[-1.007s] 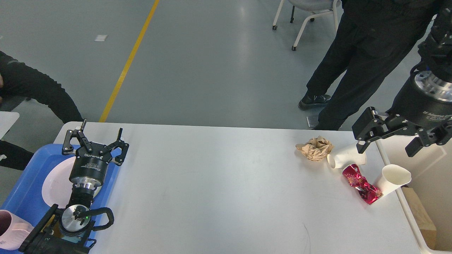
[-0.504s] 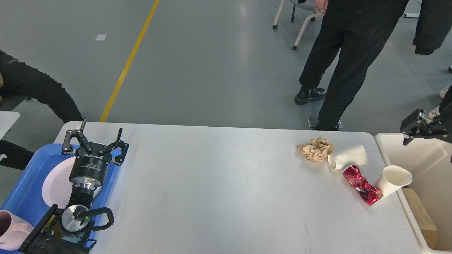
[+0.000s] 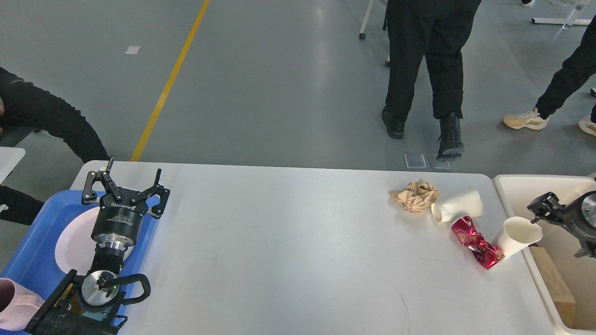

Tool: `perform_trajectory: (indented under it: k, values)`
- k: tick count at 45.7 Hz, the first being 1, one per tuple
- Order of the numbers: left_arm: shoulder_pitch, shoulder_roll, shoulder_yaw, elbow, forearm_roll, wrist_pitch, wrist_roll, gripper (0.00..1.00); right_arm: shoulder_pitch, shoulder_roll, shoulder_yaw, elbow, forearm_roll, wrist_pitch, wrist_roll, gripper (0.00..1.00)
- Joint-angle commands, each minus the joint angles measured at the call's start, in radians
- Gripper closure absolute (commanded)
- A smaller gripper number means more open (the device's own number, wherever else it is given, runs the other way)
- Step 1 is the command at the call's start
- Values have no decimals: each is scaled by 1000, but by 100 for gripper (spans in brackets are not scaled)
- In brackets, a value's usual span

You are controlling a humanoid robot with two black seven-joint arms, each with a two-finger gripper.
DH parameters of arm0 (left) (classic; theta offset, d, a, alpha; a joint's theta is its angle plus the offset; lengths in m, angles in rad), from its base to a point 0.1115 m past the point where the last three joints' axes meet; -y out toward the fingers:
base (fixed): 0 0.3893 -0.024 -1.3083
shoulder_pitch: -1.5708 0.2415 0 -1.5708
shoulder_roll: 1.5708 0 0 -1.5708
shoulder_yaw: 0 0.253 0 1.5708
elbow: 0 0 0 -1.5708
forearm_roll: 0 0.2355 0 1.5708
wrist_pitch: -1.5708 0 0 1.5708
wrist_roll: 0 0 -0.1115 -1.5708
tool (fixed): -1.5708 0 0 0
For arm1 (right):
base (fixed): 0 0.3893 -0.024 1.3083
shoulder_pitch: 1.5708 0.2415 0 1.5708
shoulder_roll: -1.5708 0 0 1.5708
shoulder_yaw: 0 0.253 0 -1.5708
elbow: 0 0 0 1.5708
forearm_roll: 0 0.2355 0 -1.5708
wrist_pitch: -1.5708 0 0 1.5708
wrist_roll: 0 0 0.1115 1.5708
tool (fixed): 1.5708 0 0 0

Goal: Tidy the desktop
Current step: 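Lower the right gripper onto the white paper cup and grasp it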

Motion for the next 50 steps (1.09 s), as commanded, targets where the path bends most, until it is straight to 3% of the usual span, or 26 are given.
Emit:
perform_trajectory:
  k: [1,27,31,45,50]
  values:
    - [0,0,1,0,0,0,-1,4,-104,39,75,-93,0,-4,-3,0]
    - [0,0,0,0,0,0,-1,4,-340,142,214,-325,0,-21,-3,0]
    - [-1,0,1,0,0,2,-1,4,-342,143,221,-325,0,-32,-4,6]
    - [-1,0,1,0,0,2,0,4,-372,142,224,-324,37,-96,-3,57]
    - [-1,0,0,0,0,2,-1,4,-382,142,226,-322,37,-95,-3,100]
